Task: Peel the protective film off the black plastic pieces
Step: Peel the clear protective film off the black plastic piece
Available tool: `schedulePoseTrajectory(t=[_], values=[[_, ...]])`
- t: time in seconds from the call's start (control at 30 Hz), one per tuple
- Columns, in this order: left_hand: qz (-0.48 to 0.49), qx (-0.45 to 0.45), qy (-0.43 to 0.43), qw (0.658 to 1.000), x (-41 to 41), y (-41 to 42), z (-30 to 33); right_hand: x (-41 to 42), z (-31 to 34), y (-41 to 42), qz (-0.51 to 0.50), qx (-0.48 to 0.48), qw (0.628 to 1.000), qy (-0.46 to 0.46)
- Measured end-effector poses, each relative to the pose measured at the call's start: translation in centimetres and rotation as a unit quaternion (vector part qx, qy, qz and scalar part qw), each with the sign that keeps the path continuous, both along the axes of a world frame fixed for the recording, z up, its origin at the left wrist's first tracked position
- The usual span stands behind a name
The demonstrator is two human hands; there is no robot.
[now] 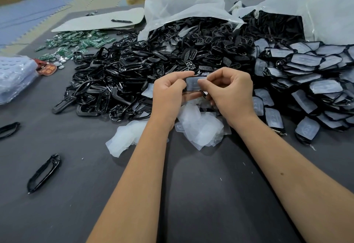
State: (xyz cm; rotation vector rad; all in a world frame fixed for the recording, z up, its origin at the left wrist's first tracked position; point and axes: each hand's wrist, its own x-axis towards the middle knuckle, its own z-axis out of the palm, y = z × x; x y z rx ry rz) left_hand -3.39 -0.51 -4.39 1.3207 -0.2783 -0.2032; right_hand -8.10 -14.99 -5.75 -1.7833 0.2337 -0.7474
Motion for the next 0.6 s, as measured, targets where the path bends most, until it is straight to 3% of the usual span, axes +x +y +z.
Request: schedulePoseTrajectory(t=[0.6], values=[[0.012,0.038,-0.056,0.998,-0.13,-0.07,-0.53,-0.18,0.07,0.24,0.004,-0.007,1.0,-0.006]])
